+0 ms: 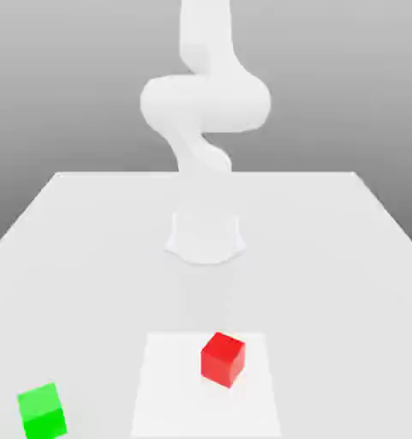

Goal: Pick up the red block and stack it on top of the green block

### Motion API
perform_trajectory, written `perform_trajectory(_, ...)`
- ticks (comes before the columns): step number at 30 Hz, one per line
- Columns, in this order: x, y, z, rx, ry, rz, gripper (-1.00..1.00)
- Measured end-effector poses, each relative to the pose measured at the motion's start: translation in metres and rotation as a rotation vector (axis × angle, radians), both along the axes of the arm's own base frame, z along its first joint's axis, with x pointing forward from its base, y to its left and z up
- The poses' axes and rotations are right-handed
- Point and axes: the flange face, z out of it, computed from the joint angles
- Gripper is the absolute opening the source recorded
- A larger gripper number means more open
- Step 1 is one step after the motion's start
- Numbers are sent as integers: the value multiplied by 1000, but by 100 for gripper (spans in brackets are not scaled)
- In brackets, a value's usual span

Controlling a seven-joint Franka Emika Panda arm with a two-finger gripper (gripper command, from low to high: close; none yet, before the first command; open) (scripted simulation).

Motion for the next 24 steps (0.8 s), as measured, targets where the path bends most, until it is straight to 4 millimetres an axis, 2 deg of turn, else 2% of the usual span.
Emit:
perform_trajectory(4, 46, 3, -99, 125, 168, -45, 0)
perform_trajectory(8, 67, 16, -198, 194, 334, -114, 0)
perform_trajectory(12, 65, 29, -298, 212, 495, -211, 0)
perform_trajectory(16, 42, 35, -384, 180, 625, -326, 0)
perform_trajectory(19, 17, 32, -436, 129, 696, -423, 0)
perform_trajectory(24, 12, 31, -471, 110, 706, -449, 0)
